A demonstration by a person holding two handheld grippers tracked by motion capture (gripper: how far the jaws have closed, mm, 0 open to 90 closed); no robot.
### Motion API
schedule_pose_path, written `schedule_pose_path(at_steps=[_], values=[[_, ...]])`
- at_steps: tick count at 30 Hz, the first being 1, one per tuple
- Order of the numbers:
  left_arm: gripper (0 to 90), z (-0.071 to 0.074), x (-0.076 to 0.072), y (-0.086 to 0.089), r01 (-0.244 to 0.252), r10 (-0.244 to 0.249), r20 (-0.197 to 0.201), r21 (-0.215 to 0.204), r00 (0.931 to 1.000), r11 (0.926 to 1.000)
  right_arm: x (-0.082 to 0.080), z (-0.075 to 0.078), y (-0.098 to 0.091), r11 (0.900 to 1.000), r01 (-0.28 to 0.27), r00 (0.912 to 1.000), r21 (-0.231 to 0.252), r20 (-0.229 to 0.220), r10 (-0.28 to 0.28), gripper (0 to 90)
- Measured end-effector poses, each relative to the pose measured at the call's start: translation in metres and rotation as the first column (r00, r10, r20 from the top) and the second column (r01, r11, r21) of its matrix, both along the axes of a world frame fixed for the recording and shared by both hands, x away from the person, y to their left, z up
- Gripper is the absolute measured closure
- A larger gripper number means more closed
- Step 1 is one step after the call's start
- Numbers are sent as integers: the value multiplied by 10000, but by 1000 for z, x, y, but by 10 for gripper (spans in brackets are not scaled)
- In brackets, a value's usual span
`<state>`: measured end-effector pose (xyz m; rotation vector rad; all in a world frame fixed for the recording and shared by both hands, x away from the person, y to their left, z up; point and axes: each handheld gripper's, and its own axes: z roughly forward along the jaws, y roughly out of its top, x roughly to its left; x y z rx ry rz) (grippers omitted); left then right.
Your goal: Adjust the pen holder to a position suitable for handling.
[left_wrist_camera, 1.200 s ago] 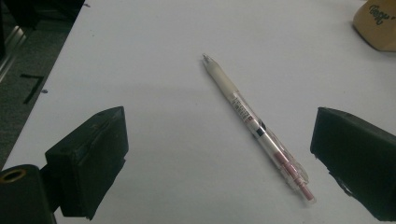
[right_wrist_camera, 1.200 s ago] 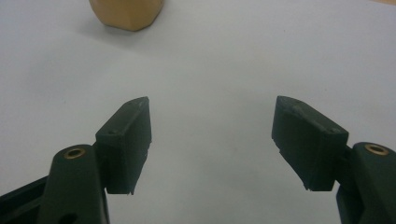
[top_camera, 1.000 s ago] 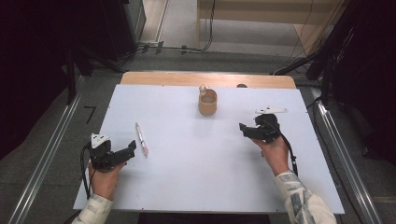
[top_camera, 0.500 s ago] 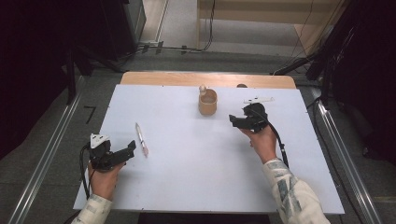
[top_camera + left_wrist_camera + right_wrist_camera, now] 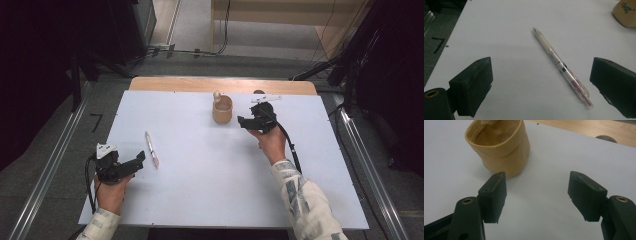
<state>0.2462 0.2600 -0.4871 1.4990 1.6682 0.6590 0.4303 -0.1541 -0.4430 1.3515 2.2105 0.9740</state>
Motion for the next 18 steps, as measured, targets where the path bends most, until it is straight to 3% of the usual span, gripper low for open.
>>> schedule_pose_path(at_steps=[18], values=[[51, -1, 0, -1, 74, -74, -44, -31, 10000, 10000, 23, 6, 18, 9996, 241, 9997, 119, 45, -241, 316]])
